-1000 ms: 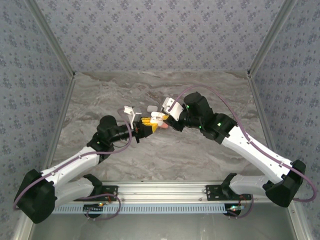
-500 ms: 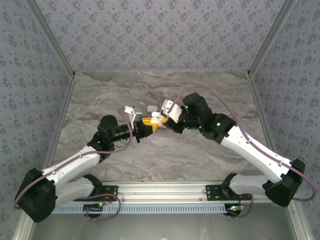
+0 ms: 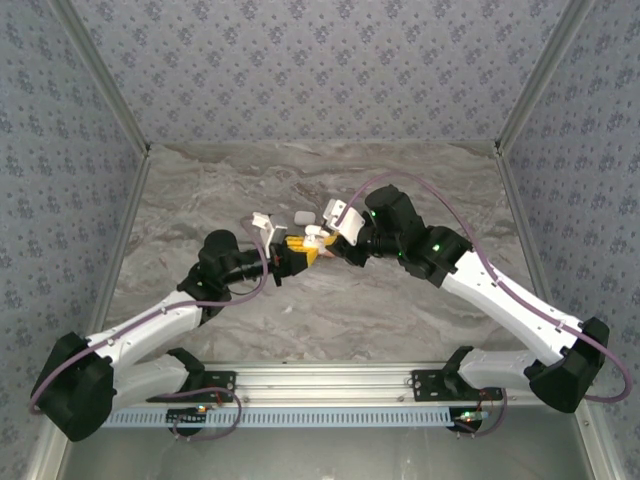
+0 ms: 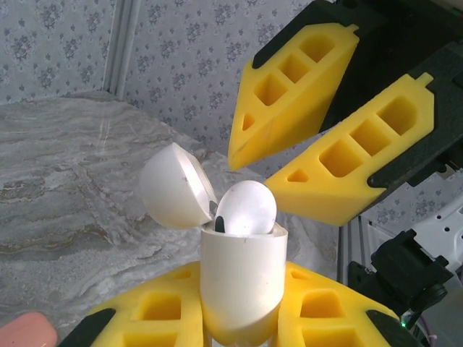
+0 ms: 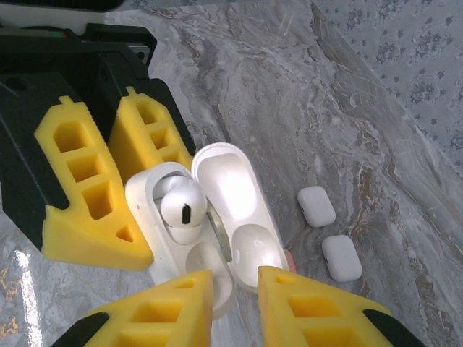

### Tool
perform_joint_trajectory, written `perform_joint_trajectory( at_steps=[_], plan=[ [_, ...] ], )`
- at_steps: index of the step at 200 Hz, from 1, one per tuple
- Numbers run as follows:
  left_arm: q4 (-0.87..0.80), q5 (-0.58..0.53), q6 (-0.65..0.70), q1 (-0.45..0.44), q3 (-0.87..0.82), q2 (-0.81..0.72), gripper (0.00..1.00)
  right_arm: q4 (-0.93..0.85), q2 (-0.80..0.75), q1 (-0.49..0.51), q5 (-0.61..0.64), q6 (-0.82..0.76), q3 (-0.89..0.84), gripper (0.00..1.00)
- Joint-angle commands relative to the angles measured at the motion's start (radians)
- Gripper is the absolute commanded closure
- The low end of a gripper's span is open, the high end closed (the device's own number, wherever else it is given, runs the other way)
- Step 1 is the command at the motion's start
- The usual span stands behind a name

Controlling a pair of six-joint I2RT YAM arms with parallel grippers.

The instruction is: Insert wireless bluetooth earbuds into charging case

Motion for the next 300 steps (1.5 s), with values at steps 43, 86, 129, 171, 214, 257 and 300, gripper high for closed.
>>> perform_joint_trajectory(
  at_steps=[43, 86, 129, 171, 214, 257, 300],
  plan=[
    [0.001, -0.043, 0.032, -0.006, 0.036, -0.004, 1.0, -0.02, 0.005, -0.037, 0.005, 0.06, 0.031, 0.73],
    [-0.003, -0.046, 0.036, -0.007, 0.038, -0.007, 1.0, -0.014, 0.003, -0.044, 0.001, 0.071, 0.028, 0.72],
    [-0.005, -0.049, 0.037, -0.007, 0.038, -0.007, 1.0, -0.009, -0.002, -0.05, 0.009, 0.081, 0.029, 0.71],
    [-0.087, -0.158, 0.055, -0.007, 0.049, -0.022, 1.0, 0.03, -0.061, -0.094, -0.04, 0.149, 0.005, 0.56],
    [-0.242, -0.221, 0.021, 0.095, 0.093, -0.042, 1.0, 0.091, -0.153, -0.103, -0.091, 0.192, -0.116, 0.4],
    [-0.343, -0.14, -0.064, 0.318, 0.116, -0.053, 1.0, 0.25, -0.248, -0.065, -0.096, 0.241, -0.275, 0.19],
    [-0.414, -0.13, -0.056, 0.427, 0.115, -0.091, 1.0, 0.266, -0.277, -0.085, -0.074, 0.23, -0.3, 0.0]
  ],
)
